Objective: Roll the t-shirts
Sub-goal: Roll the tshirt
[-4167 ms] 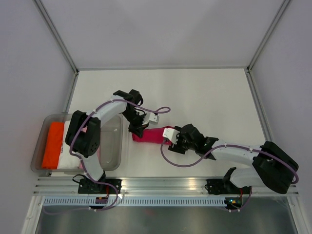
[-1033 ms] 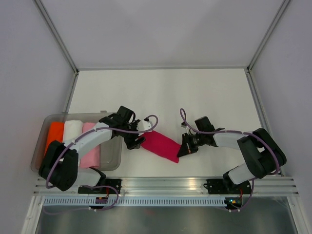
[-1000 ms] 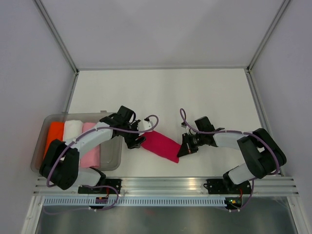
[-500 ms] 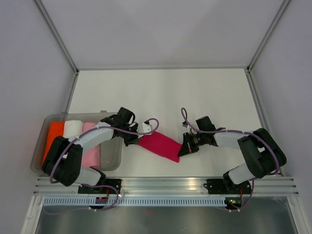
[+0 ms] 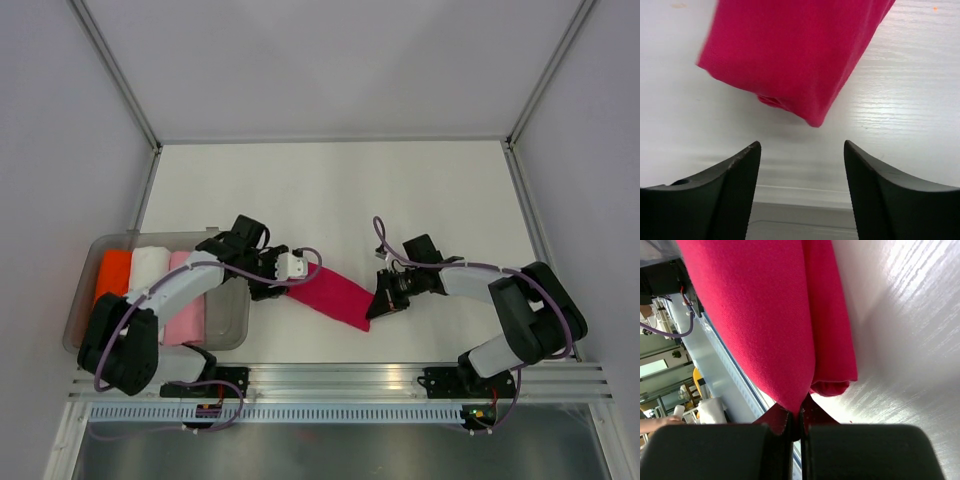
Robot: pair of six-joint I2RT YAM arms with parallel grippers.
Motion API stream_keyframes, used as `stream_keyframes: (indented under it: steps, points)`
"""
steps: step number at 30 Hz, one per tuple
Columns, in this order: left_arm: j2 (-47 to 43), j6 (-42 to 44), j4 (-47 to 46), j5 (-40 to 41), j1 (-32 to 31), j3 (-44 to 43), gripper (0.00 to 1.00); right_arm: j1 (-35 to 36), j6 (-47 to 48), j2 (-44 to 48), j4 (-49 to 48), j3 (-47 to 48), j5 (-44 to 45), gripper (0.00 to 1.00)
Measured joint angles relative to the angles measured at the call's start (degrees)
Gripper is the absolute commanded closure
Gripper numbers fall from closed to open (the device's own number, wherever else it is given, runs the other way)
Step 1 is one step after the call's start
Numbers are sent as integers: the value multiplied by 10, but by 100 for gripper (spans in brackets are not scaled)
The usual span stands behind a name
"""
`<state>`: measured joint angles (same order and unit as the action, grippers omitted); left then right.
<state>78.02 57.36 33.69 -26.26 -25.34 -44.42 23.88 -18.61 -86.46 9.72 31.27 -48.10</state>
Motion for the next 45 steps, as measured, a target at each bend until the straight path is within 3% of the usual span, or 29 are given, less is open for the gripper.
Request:
stream_keyframes:
  steps: [2,3,8,15,21,32,41,45]
  points:
    - [-35,35,-2,1,0,0,3,0,1,-2,14,14,-2,100]
    - [-55,56,-6,1,0,-1,0,0,1,-5,18,22,-4,100]
    - [-119,128,-59,12,-50,-1,0,0,-21,-18,15,40,-25,100]
    - [-14,141,-71,33,-167,-43,0,0,-51,-34,9,40,-39,100]
    - [76,142,-37,32,-184,-125,0,-1,-61,-61,-2,40,-49,100]
    - [129,160,54,11,-207,-176,0,-1,-63,-73,-12,39,-53,100]
    - [217,136,68,22,-209,-239,0,-1,-60,-75,-10,39,-53,99]
    - [217,136,66,22,-209,-228,0,-2,-55,-78,6,46,-51,78]
